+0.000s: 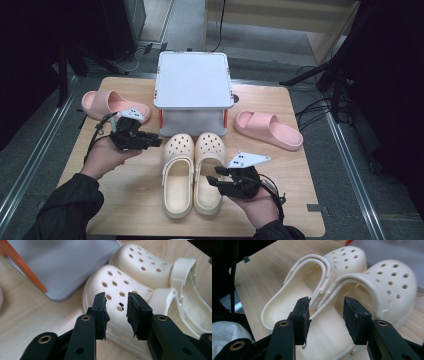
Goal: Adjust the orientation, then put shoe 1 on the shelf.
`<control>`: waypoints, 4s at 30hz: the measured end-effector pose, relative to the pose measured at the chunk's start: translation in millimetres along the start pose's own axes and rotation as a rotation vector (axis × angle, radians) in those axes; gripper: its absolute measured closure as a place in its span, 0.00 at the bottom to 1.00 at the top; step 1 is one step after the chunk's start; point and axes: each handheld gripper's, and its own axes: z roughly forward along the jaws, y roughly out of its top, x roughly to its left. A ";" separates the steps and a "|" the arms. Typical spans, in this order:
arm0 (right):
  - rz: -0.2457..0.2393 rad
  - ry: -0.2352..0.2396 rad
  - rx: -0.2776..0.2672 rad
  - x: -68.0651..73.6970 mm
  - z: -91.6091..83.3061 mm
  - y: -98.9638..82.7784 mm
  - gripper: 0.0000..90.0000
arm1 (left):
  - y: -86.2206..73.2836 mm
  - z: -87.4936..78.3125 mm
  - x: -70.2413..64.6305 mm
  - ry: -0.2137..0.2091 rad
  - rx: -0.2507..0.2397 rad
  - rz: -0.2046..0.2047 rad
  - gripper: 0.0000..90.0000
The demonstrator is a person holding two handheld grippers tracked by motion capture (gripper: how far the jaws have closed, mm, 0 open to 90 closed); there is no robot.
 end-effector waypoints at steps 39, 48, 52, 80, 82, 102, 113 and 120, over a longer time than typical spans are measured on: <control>0.170 -0.133 0.019 7.6 83.0 4.9 0.30 | 125.8 16.6 23.3 0.088 -0.044 0.103 0.82; 0.162 -0.222 0.045 16.2 103.3 4.3 0.33 | 123.2 25.3 25.5 0.113 -0.002 0.109 0.82; 0.197 -0.223 0.096 12.7 110.3 3.8 0.38 | 122.5 27.1 25.6 0.111 -0.002 0.108 0.82; 0.149 -0.223 0.118 -4.0 89.6 7.7 0.72 | 121.9 27.4 27.1 0.142 0.001 0.080 0.96; 0.157 -0.211 0.101 -5.8 85.0 13.6 0.73 | 122.0 27.3 27.1 0.142 0.000 0.082 0.96; 0.115 -0.270 0.063 -37.1 87.2 66.5 0.73 | 116.9 12.6 32.0 0.129 0.055 0.074 0.95; 0.152 -0.330 0.039 -63.6 111.7 78.0 0.73 | 116.6 11.5 32.2 0.125 0.065 0.058 0.96; 0.208 -0.335 0.006 -79.0 125.0 84.6 0.72 | 115.9 11.9 31.0 0.133 0.059 0.063 0.97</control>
